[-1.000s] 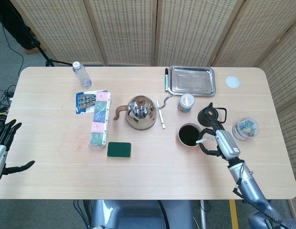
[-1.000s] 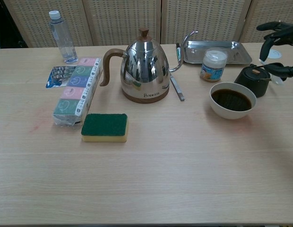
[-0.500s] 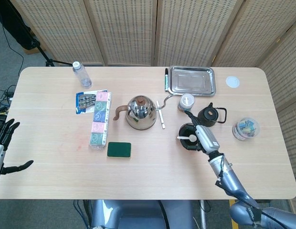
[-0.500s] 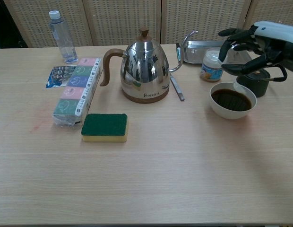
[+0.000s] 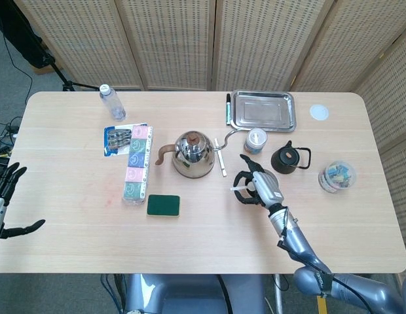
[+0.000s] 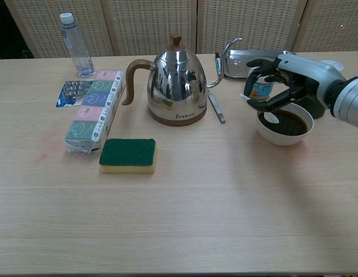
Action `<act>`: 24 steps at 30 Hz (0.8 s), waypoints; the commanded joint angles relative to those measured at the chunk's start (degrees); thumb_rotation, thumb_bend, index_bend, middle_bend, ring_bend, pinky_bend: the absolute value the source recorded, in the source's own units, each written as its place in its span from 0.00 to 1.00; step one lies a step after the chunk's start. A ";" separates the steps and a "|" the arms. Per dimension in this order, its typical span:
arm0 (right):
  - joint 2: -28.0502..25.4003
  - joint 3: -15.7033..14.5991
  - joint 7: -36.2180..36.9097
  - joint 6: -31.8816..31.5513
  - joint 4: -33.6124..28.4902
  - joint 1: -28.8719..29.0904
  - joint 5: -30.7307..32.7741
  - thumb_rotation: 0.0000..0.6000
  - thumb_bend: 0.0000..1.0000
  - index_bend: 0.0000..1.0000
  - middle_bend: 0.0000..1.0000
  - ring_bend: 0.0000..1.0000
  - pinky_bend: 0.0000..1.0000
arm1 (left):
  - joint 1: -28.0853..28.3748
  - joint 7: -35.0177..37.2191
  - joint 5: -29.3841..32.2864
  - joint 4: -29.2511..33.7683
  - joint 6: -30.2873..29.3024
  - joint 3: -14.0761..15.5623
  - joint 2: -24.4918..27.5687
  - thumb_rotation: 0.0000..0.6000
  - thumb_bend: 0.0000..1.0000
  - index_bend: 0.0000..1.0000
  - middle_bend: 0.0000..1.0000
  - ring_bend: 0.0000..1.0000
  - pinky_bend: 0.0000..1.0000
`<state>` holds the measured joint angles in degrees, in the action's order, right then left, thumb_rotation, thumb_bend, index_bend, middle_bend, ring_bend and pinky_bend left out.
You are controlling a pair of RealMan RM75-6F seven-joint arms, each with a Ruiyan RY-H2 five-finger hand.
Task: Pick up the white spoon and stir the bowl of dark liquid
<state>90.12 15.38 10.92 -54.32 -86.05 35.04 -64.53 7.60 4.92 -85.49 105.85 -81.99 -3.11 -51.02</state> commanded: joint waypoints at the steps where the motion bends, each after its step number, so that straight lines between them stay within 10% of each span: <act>1: 0.46 -0.11 0.27 0.31 1.00 0.16 0.11 1.00 0.47 0.58 0.00 0.00 0.00 | 0.10 -0.21 0.08 0.02 0.16 0.00 -0.05 0.82 0.00 0.00 0.00 0.00 0.00; 24: 5.07 1.11 2.75 4.12 11.03 2.33 2.01 1.00 0.47 0.58 0.00 0.00 0.00 | 0.71 -1.69 1.90 0.37 1.32 -0.41 -0.42 0.82 0.00 0.00 0.00 0.00 0.00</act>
<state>94.87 16.20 13.35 -50.45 -75.48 37.10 -62.54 8.30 3.23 -83.60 106.21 -80.68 -3.50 -51.45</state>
